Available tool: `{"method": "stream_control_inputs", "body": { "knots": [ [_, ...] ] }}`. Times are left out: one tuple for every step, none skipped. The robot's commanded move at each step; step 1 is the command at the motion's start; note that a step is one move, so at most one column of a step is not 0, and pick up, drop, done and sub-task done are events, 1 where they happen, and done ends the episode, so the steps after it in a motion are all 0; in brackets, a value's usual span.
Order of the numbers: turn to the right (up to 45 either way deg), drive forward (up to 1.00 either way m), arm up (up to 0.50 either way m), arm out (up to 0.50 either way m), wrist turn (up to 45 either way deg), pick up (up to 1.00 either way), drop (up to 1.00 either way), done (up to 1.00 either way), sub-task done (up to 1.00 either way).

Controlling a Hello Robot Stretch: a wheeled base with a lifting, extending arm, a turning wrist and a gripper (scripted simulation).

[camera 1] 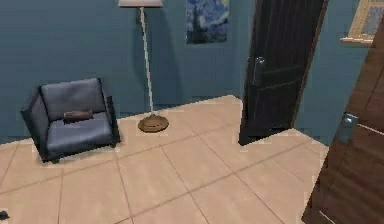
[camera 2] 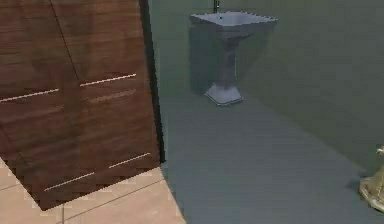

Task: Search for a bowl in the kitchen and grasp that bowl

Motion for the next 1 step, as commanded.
{"method": "stream_control_inputs", "body": {
  "knots": [
    [0.0,1.0,0.0,0.0,0.0,0.0,0.0,0.0,0.0]
  ]
}}
